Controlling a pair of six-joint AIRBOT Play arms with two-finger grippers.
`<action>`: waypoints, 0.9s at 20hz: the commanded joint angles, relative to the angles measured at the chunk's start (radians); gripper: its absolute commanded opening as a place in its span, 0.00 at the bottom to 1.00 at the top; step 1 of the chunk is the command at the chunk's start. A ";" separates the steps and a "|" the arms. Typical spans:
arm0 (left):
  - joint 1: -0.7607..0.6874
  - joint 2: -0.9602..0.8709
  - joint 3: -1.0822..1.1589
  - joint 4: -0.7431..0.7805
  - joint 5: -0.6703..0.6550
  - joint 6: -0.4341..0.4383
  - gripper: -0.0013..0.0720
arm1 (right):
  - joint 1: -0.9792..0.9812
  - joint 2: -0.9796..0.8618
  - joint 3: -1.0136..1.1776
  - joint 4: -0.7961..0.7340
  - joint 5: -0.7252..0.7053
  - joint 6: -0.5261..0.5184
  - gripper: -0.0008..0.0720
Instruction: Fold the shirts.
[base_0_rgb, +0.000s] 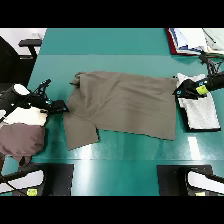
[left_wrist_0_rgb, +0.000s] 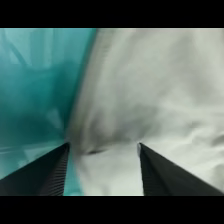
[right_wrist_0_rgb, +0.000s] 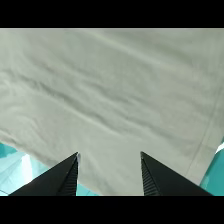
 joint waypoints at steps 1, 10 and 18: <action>-0.047 -0.028 -0.006 0.006 0.026 -0.019 0.70 | -0.006 0.015 -0.026 -0.006 0.015 0.000 0.61; -0.039 0.077 0.159 0.017 -0.075 -0.007 0.06 | -0.188 0.108 -0.309 -0.164 0.091 0.032 0.69; -0.039 0.092 0.160 0.010 -0.083 -0.008 0.06 | -0.154 0.157 -0.785 0.020 -0.174 0.008 0.65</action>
